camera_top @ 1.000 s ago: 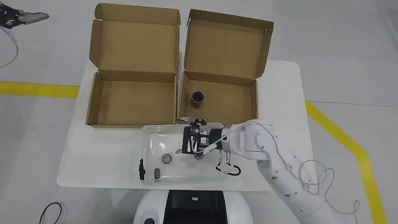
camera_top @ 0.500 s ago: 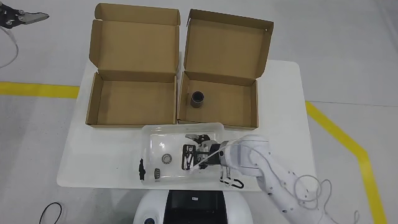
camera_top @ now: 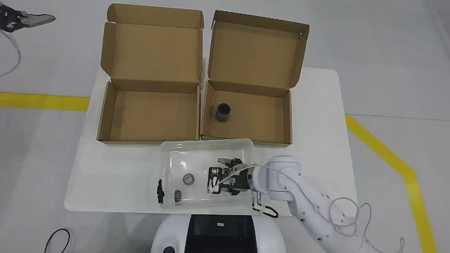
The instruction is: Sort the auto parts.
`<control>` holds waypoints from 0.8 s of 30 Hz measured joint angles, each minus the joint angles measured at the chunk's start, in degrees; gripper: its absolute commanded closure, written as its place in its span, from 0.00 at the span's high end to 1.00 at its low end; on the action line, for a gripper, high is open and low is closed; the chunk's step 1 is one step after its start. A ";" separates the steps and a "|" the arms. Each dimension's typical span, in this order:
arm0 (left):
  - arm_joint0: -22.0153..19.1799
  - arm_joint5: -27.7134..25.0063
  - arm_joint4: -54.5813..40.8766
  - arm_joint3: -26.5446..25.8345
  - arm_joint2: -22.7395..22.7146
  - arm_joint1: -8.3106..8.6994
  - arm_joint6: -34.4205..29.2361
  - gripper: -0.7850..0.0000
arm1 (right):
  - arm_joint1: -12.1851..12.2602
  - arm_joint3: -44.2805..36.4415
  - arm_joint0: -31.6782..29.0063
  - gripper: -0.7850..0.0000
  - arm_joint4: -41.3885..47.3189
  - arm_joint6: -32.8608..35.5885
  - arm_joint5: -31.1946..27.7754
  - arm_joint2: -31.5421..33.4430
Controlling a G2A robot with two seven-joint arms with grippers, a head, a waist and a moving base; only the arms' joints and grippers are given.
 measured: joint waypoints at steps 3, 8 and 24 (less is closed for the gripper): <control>0.00 0.00 0.00 0.00 0.00 0.00 0.00 1.00 | -0.02 0.47 0.44 0.70 0.47 0.24 0.41 -0.50; 0.00 0.00 0.00 0.00 0.00 0.00 0.00 1.00 | 0.12 1.65 0.89 0.61 0.23 -0.74 0.95 -0.87; 0.00 0.00 0.00 0.00 0.00 0.00 0.00 1.00 | 0.51 4.18 2.17 0.04 0.09 -1.13 1.67 -2.06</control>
